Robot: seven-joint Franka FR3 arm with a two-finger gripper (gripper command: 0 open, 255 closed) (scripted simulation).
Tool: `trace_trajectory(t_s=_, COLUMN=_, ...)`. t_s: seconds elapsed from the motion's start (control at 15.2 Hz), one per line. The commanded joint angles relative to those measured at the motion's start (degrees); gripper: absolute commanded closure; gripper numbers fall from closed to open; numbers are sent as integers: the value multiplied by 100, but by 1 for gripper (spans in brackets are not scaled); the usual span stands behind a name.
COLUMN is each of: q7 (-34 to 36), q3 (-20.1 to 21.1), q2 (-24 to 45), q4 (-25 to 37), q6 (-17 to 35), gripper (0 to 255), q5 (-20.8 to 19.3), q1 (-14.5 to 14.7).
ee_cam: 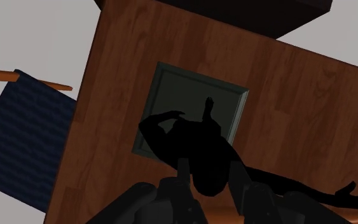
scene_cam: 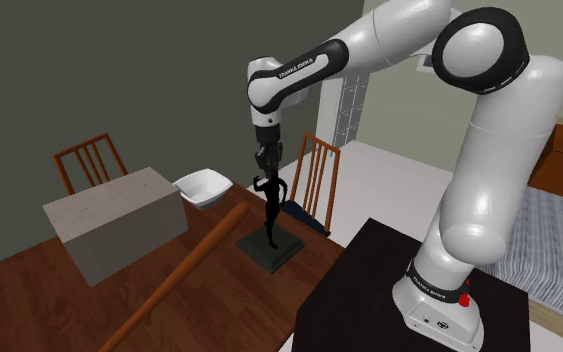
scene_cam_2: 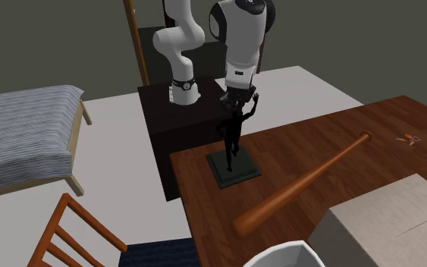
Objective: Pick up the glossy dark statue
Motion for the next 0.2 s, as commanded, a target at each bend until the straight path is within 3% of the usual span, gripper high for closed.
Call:
trace_trajectory(t_s=0.0, q7=6, q3=-4, q2=-64, q4=90, q6=-149, gripper=255, q5=-7, q1=-3)
trace_trajectory(t_s=0.13, q7=7, q3=-4, q2=-68, q4=96, q6=-159, gripper=255, q5=-8, q1=-3)
